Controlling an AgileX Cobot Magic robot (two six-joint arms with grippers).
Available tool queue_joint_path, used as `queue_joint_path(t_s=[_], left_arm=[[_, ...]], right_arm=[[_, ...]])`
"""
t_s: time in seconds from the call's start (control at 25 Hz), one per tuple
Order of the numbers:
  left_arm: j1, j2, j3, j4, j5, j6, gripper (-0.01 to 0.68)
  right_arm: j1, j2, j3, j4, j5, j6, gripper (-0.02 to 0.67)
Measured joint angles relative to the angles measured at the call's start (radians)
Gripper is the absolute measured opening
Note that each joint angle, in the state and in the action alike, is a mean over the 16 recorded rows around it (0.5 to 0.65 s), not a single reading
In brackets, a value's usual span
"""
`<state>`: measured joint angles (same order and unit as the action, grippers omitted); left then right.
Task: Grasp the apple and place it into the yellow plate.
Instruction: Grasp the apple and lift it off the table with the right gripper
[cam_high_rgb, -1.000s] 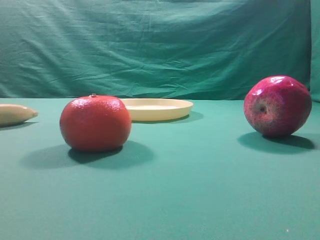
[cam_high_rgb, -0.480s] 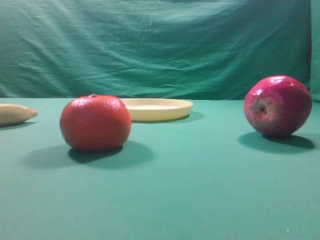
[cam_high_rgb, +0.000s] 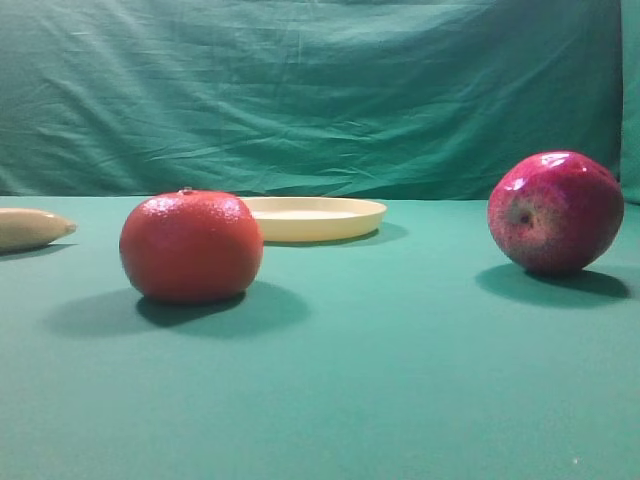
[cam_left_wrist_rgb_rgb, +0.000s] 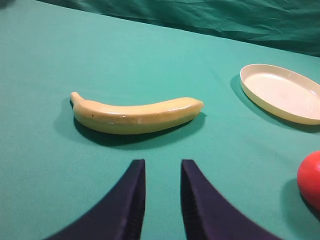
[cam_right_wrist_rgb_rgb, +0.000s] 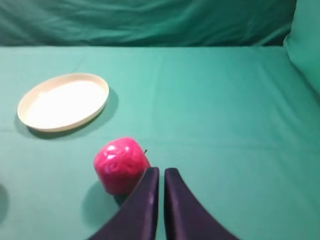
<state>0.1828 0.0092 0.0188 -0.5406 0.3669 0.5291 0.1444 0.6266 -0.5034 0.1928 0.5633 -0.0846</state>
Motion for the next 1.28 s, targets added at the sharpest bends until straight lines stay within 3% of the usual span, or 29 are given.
queue_joint_path(t_s=[0.48,0.88,1.04,1.28], left_arm=[[0.000,0.000,0.000,0.000,0.000,0.000,0.157],[0.000,0.000,0.000,0.000,0.000,0.000,0.157],[0.000,0.000,0.000,0.000,0.000,0.000,0.157],[0.000,0.000,0.000,0.000,0.000,0.000,0.157]], right_arm=[[0.039,0.259,-0.173,0.203,0.137,-0.270,0.000],[0.181,0.494,-0.301,0.120,0.185,-0.296,0.014],[0.224,0.581,-0.326,0.063,0.159,-0.273,0.102],[0.247,0.702,-0.357,0.002,0.125,-0.250,0.338]])
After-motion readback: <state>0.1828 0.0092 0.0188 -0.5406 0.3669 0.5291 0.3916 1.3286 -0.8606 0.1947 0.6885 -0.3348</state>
